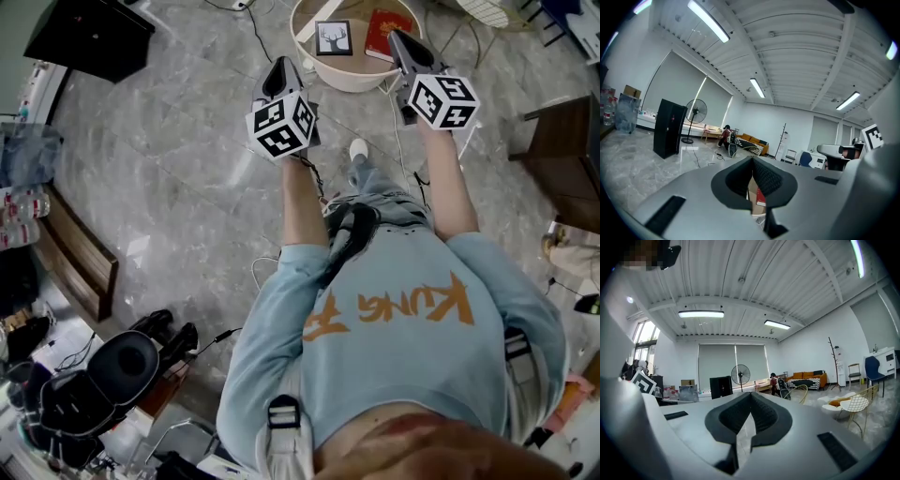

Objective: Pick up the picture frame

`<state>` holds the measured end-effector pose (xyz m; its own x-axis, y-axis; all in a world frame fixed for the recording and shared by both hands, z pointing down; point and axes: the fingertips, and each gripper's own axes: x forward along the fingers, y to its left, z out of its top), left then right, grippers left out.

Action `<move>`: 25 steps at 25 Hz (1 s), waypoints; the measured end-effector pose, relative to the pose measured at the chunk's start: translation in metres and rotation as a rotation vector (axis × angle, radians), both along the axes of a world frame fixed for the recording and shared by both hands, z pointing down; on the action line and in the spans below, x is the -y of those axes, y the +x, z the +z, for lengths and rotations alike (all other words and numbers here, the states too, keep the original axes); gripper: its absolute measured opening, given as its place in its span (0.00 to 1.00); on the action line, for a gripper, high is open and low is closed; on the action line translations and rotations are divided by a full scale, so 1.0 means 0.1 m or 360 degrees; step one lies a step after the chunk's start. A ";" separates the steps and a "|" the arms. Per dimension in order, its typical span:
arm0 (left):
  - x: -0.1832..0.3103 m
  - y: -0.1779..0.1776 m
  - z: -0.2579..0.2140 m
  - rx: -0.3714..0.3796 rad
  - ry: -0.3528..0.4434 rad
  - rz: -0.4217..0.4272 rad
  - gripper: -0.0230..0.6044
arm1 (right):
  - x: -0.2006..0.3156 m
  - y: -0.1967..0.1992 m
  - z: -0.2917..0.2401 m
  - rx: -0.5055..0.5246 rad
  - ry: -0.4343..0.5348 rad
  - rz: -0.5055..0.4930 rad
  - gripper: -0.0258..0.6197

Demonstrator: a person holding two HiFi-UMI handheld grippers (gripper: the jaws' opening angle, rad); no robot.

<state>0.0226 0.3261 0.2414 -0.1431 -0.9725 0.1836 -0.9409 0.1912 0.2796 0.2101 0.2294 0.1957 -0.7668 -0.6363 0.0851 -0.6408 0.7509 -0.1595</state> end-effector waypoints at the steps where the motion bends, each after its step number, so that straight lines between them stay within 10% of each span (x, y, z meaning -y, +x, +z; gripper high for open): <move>1: 0.09 -0.04 0.00 0.0004 -0.0003 -0.0010 0.07 | 0.11 -0.03 0.01 0.0013 -0.0004 -0.0002 0.04; 25: 2.66 -0.10 0.65 0.0068 -0.0330 0.0109 0.07 | 2.95 -0.10 0.82 0.0143 -0.0370 0.0128 0.04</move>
<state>0.0125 0.0601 0.3068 -0.0899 -0.9222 0.3760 -0.9637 0.1758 0.2007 0.2004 -0.0653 0.2782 -0.7257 -0.6667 0.1699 -0.6722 0.6347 -0.3812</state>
